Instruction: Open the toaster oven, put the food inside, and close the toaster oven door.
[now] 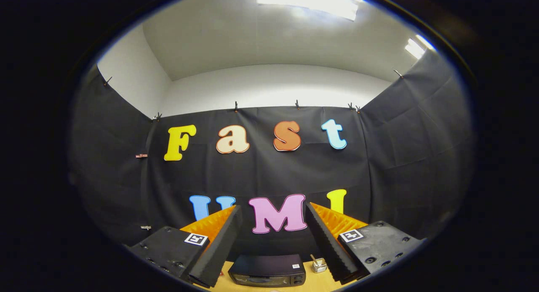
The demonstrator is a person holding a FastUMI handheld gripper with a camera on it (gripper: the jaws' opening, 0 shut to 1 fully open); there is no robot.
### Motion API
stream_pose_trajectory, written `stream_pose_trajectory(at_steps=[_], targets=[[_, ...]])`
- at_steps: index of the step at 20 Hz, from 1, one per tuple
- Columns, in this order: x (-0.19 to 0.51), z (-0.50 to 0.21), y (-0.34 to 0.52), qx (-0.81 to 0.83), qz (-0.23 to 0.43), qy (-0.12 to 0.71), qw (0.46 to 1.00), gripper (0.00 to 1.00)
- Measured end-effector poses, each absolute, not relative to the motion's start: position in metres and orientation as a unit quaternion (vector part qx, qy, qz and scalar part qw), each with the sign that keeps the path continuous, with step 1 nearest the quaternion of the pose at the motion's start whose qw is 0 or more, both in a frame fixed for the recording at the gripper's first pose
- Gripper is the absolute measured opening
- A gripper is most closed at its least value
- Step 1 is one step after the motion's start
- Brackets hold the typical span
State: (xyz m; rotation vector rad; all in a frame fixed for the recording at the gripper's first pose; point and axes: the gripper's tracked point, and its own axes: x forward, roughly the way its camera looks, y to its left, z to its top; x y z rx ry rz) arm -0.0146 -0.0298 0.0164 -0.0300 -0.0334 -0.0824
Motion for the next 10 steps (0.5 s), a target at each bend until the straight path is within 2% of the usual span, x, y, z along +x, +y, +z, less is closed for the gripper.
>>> stream_pose_trajectory(at_steps=[10], targets=[[0.005, -0.010, -0.009, -0.019, -0.002, 0.014, 1.000, 0.97]])
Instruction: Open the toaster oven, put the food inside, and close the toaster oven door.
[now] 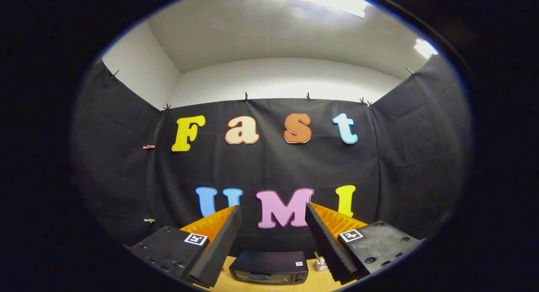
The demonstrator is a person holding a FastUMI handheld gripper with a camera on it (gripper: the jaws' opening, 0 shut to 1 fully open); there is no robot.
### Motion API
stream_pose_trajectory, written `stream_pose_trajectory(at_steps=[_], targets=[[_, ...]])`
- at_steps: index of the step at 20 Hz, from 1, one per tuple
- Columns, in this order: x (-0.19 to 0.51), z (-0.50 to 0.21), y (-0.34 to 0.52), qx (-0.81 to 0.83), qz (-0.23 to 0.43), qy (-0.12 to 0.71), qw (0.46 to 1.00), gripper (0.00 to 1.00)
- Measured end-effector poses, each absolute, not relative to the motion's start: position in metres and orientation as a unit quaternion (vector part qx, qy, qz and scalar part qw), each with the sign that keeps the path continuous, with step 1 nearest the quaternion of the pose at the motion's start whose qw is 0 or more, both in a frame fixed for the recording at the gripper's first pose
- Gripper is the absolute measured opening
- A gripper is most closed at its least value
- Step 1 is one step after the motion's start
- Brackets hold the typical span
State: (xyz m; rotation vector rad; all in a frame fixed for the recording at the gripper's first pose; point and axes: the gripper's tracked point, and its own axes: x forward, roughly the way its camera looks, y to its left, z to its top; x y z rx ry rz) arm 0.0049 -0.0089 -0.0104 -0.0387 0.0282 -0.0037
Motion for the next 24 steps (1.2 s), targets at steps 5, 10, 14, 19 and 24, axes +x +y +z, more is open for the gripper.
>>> stream_pose_trajectory(at_steps=[5, 10, 14, 19, 24], targets=[[0.016, -0.019, 0.008, -0.016, 0.014, 0.021, 1.000, 0.97], [0.014, -0.023, 0.015, -0.019, 0.014, 0.027, 0.999, 0.97], [0.006, -0.012, 0.014, -0.027, 0.003, 0.019, 0.999, 0.97], [0.003, -0.010, -0.001, -0.032, -0.019, 0.008, 0.999, 0.97], [0.024, -0.084, -0.015, -0.027, -0.017, 0.069, 0.997, 0.98]])
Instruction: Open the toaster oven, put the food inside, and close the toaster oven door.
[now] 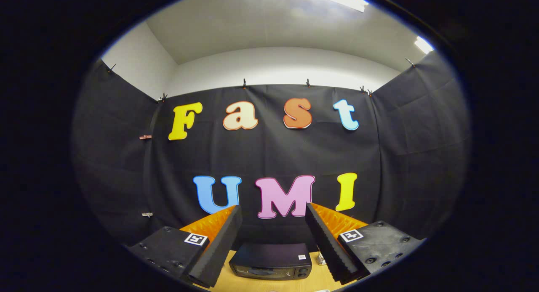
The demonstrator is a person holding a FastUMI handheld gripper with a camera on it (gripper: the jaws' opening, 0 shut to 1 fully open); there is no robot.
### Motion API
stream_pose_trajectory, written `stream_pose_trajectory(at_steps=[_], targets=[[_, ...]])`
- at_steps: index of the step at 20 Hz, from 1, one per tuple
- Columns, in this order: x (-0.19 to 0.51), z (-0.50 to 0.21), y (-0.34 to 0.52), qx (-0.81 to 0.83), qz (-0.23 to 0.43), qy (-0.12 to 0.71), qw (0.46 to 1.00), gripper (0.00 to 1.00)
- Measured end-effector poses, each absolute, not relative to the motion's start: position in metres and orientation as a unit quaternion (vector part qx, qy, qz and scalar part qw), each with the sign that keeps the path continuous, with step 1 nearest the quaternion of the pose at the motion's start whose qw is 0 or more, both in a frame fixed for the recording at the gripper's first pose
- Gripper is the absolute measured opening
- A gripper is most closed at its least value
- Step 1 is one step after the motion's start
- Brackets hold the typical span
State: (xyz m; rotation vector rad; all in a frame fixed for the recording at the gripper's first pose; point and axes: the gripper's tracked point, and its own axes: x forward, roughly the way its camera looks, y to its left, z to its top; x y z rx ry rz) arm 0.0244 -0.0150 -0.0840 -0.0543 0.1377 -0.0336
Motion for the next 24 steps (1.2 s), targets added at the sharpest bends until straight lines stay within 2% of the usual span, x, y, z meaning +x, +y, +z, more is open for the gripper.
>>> stream_pose_trajectory(at_steps=[7, 14, 18, 24], targets=[[0.061, -0.225, -0.006, -0.015, 0.014, 0.152, 0.988, 0.98], [0.090, -0.366, -0.013, -0.012, 0.014, 0.231, 0.973, 0.98], [0.094, -0.441, -0.024, -0.015, -0.003, 0.284, 0.959, 0.99], [0.090, -0.516, -0.020, -0.001, -0.034, 0.339, 0.940, 0.99]])
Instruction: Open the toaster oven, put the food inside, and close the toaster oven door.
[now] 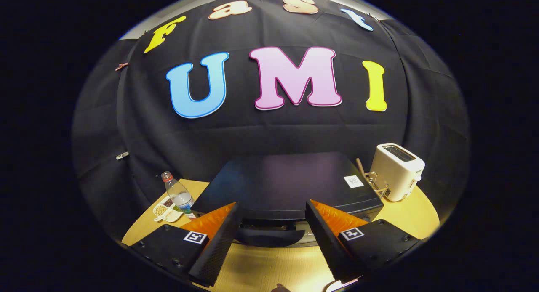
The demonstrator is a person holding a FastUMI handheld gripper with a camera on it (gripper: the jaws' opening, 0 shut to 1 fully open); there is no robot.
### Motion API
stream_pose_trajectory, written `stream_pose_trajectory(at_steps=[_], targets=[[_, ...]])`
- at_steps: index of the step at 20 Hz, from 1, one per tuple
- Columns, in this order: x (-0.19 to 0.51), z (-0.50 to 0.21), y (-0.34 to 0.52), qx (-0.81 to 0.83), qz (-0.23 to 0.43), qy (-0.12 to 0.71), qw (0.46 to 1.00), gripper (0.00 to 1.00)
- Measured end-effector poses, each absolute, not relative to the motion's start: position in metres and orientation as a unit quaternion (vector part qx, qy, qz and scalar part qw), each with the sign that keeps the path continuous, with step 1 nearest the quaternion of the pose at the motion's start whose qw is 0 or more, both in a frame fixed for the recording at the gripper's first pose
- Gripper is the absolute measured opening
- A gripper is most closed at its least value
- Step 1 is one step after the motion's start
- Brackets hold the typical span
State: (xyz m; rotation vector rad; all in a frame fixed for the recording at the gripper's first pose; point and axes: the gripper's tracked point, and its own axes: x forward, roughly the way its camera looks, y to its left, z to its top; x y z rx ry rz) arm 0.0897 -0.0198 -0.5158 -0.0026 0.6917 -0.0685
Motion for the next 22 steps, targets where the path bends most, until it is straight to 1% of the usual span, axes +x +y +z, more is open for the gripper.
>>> stream_pose_trajectory(at_steps=[4, 8, 13, 16, 22], targets=[[0.083, -0.545, -0.017, 0.008, -0.054, 0.366, 0.929, 0.99], [0.079, -0.550, -0.020, -0.032, -0.064, 0.367, 0.928, 0.97], [0.071, -0.550, -0.022, -0.041, -0.081, 0.372, 0.924, 0.98], [0.056, -0.549, -0.020, -0.031, -0.079, 0.386, 0.919, 0.99], [0.006, -0.552, -0.018, -0.006, -0.084, 0.438, 0.895, 0.98]])
